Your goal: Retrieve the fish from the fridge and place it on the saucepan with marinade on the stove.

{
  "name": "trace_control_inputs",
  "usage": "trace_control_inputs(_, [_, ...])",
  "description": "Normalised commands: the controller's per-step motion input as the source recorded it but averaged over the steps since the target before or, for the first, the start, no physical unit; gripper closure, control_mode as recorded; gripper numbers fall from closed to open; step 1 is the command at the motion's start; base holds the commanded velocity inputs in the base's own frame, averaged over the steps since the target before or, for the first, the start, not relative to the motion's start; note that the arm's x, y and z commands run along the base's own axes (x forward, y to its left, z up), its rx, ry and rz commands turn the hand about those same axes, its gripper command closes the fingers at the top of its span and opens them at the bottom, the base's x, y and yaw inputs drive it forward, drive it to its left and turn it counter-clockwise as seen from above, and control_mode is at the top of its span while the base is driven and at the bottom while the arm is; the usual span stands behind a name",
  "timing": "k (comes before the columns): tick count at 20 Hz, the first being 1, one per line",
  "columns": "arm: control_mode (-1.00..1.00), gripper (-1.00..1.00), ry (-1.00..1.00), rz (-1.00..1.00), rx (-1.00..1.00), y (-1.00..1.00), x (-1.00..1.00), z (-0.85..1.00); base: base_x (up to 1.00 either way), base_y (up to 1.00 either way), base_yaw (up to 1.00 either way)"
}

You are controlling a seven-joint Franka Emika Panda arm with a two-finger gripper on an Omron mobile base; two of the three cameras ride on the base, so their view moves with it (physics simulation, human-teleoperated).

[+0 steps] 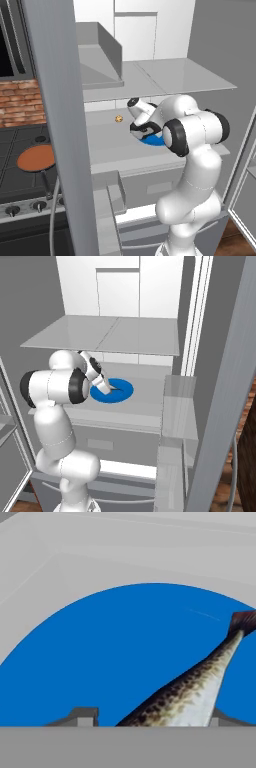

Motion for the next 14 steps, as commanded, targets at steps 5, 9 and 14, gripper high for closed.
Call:
trace_control_inputs(5, [-1.0, 1.0, 0.0, 0.0, 0.0, 0.0, 0.0, -0.16, 0.0, 0.0, 0.0])
trace_control_inputs(9, [-1.0, 1.0, 0.0, 0.0, 0.0, 0.0, 0.0, 0.0, 0.0, 0.0, 0.0])
trace_control_inputs(14, [-1.0, 1.0, 0.0, 0.0, 0.0, 0.0, 0.0, 0.0, 0.0, 0.0, 0.0])
